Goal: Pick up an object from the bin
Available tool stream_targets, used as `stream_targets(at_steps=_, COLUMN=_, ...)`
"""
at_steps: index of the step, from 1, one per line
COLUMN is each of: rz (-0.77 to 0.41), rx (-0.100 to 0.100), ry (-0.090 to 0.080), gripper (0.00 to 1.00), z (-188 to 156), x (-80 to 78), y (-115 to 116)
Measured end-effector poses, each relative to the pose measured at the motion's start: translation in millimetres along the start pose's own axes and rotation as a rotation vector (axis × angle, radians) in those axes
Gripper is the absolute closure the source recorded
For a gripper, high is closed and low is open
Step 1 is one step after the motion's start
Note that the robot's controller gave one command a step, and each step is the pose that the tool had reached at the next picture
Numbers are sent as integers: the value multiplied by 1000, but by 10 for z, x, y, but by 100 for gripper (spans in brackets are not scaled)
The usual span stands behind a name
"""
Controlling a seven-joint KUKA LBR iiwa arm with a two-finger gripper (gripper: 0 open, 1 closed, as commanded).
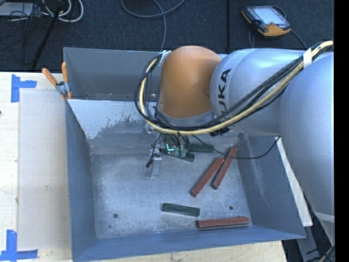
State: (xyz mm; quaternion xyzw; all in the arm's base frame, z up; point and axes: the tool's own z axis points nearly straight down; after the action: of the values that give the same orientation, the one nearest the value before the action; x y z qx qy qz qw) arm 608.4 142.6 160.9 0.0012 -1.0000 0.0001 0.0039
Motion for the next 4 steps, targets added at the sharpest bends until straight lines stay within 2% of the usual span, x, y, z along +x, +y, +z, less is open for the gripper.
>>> stream_targets(at_steps=1, rz=3, rx=-1, ry=-7, gripper=0, z=-43, x=-19, y=-5)
stream_targets(at_steps=2, rz=-72, rx=-2, ry=-7, gripper=0, z=15, x=77, y=-344)
stream_targets(at_steps=3, rz=-134, rx=1, ry=-8, gripper=0, z=312, x=410, y=-689)
stream_targets(at_steps=4, rz=-90, rx=0, ry=-6, gripper=0, z=589, x=548, y=-989)
